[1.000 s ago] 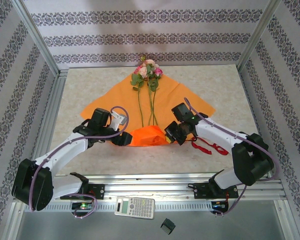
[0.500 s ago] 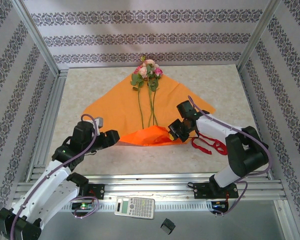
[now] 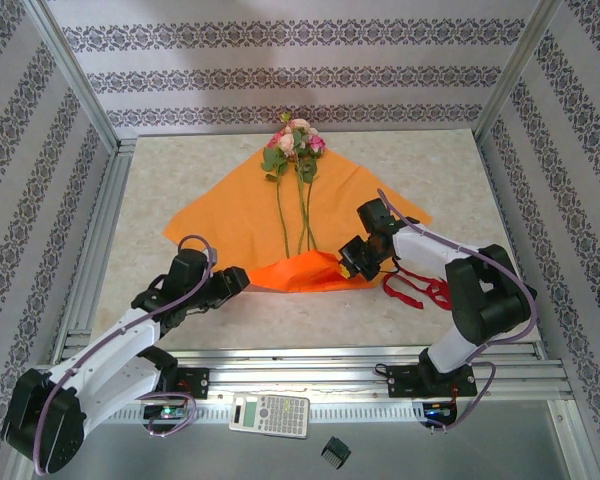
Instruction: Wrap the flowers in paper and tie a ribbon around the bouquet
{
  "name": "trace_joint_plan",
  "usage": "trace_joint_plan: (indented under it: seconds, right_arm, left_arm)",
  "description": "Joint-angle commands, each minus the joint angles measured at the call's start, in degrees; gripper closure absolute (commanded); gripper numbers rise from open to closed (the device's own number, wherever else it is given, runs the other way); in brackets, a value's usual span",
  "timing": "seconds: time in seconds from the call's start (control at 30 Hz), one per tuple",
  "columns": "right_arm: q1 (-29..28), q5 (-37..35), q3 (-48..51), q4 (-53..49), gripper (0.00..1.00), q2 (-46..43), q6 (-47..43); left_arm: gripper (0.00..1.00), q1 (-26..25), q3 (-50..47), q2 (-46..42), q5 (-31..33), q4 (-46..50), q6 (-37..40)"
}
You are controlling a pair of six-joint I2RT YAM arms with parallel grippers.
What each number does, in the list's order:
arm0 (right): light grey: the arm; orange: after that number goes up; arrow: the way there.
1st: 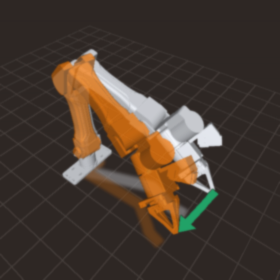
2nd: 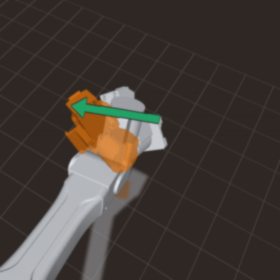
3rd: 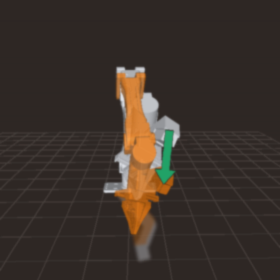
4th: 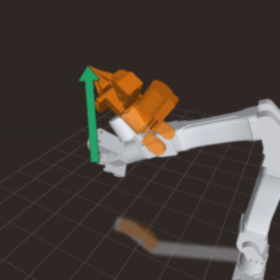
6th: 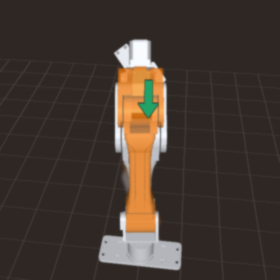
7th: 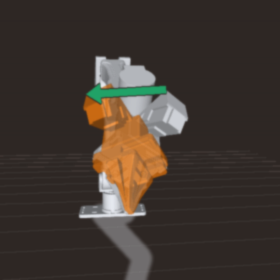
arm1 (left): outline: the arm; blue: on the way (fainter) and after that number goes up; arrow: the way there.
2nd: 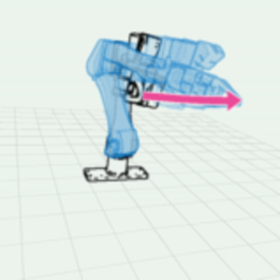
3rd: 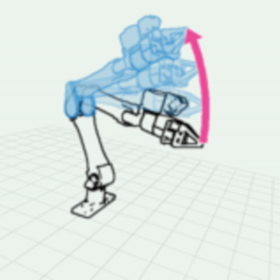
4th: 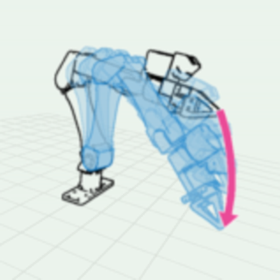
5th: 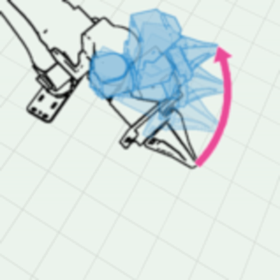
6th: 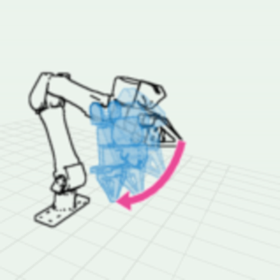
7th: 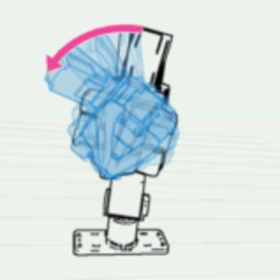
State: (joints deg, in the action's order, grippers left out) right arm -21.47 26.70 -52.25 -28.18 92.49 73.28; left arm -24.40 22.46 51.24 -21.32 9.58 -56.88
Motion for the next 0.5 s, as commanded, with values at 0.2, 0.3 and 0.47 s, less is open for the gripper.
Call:
trace_joint_plan:
  seconds: [0.2,0.3,0.47]
  right_arm:
    - [1.32,1.58,-1.89,1.48,1.0,3.34,0.36]
    - [1.68,2.21,-2.28,2.45,1.0,4.72,0.83]
    - [1.97,3.78,-2.8,4.12,1.0,6.6,1.88]
  left_arm:
    - [0.44,-3.47,-1.17,2.18,1.94,-7.28,-1.14]
    - [0.46,-4.17,-2.42,3.29,3.25,-9.42,-0.77]
    - [0.47,-4.25,-2.87,7.01,5.85,-13.94,1.11]
